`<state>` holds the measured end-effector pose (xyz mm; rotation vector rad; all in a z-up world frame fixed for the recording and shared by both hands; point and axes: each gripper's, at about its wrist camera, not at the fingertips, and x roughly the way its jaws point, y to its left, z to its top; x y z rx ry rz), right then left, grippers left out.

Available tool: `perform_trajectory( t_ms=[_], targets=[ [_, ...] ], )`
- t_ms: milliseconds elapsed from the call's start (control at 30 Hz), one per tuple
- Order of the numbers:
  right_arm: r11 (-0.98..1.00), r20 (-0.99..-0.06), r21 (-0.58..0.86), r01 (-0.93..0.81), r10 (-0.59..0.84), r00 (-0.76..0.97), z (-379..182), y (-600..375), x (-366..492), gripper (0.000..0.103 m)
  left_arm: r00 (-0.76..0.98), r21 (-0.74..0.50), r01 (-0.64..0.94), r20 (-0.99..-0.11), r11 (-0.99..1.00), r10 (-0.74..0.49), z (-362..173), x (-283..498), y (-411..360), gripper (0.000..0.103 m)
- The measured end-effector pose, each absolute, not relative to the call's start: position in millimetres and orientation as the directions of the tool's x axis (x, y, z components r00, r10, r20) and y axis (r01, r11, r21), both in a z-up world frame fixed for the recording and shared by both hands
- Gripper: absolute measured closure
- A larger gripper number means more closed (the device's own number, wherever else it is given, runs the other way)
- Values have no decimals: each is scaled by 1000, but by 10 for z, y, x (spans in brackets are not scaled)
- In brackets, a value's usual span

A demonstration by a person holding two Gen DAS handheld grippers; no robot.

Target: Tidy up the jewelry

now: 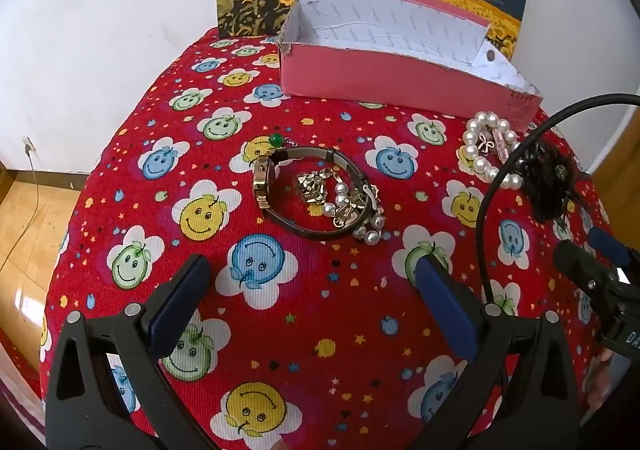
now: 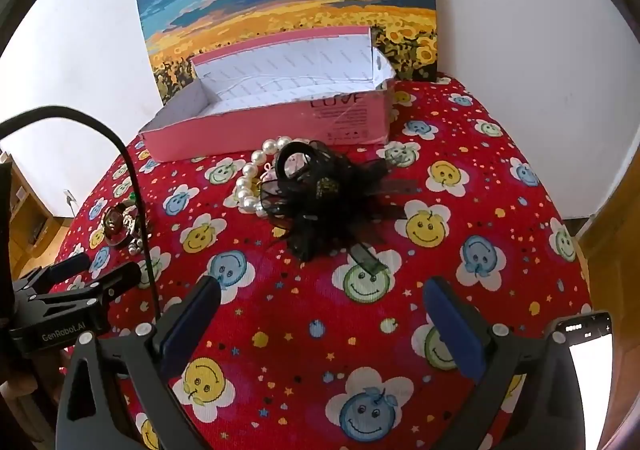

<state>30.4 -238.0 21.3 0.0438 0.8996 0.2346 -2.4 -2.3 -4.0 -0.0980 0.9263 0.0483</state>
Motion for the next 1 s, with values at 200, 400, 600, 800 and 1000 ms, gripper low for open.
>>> perform_trajectory(
  t_ms=[200, 400, 600, 800, 1000],
  targets=[
    [973, -772, 137, -184, 221, 595, 220, -2384, 316, 0, 599, -63, -83, -801, 995, -1, -38, -20, -19, 0],
    [973, -772, 140, -183, 223, 595, 192, -2400, 320, 0, 599, -63, -84, -801, 994, 0, -40, -21, -23, 0],
    [974, -772, 140, -179, 221, 596, 200, -2406, 332, 0, 598, -62, -83, -801, 995, 0, -39, -20, -21, 0],
    [974, -772, 141, -178, 221, 596, 197, -2412, 337, 0, 598, -62, -84, -802, 995, 0, -37, -17, -20, 0],
    [973, -773, 144, -179, 223, 594, 207, -2415, 344, 0, 597, -61, -83, -802, 995, 1, -38, -18, -22, 0]
  ],
)
